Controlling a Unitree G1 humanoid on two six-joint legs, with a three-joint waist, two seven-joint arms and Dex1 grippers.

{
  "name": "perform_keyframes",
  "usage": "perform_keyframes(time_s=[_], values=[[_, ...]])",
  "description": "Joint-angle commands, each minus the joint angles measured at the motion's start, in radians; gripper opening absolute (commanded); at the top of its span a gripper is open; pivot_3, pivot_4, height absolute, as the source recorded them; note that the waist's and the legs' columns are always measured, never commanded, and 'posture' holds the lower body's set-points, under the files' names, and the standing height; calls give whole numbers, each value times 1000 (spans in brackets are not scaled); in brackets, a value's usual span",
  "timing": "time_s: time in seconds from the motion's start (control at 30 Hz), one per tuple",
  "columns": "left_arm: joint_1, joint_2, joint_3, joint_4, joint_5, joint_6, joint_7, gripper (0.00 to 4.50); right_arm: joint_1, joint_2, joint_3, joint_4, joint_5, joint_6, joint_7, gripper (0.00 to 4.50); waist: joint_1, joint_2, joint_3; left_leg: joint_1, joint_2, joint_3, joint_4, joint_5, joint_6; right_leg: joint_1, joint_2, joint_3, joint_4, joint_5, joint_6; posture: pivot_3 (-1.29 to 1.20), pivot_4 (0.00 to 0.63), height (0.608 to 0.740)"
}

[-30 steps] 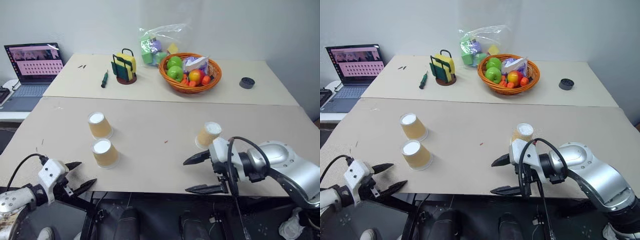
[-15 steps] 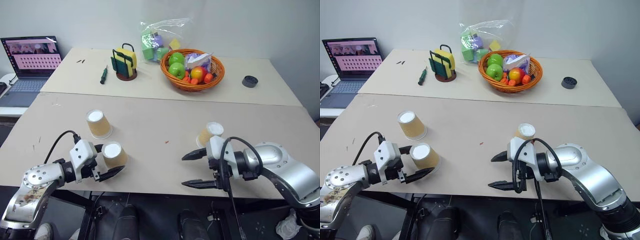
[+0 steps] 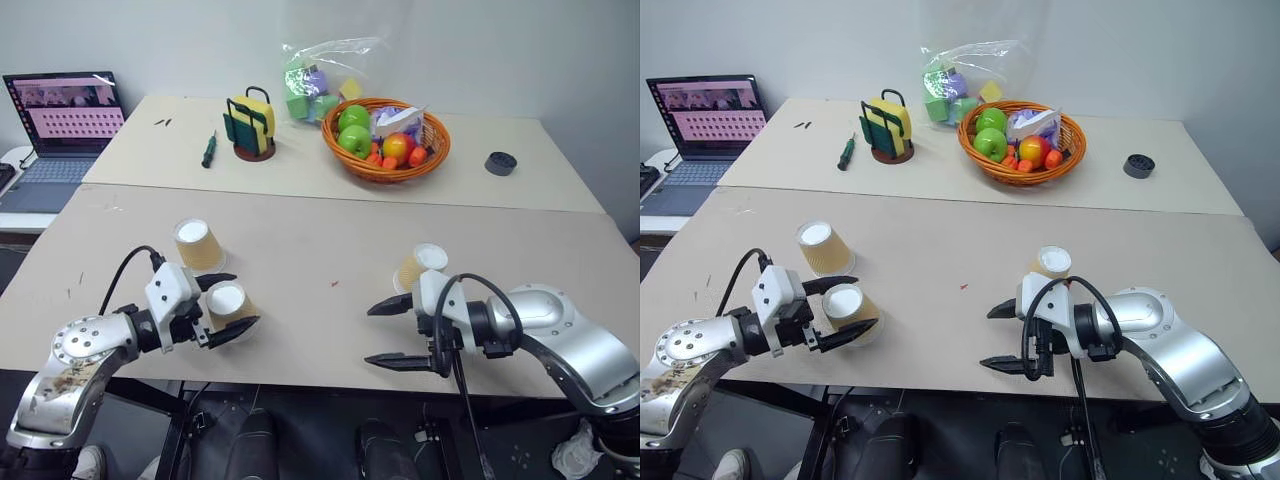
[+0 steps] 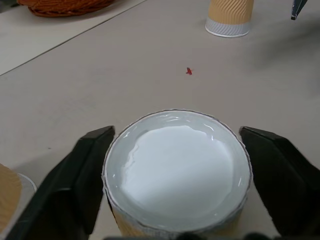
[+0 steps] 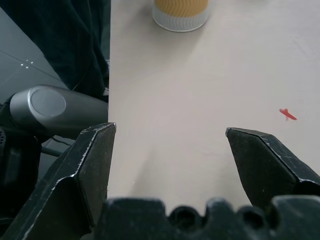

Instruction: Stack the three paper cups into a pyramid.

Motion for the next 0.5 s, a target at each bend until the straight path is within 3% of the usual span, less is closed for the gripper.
perform_keyframes(time_s=[0.03, 0.3, 0.5], values=[[-14, -1, -7, -18, 3, -3, 0, 2775, -11, 12, -37, -9, 5, -15, -10, 4191, 0, 0, 0, 0, 0, 0, 0, 0, 0, 0, 0, 0, 0, 0, 0, 0, 150, 661], [-110, -31, -51, -13, 6, 20, 35, 2647, -23, 23, -33, 13, -16, -17, -29, 4191, 3, 0, 0, 0, 0, 0, 1, 0, 0, 0, 0, 0, 0, 1, 1, 0, 150, 661], [-385, -200, -226, 133, 63, 24, 68, 2647, -56, 45, -3, 49, -59, -19, -48, 4191, 19, -1, 0, 0, -1, 0, 2, 4, 5, 2, 0, 0, 0, 4, 5, 0, 150, 661]])
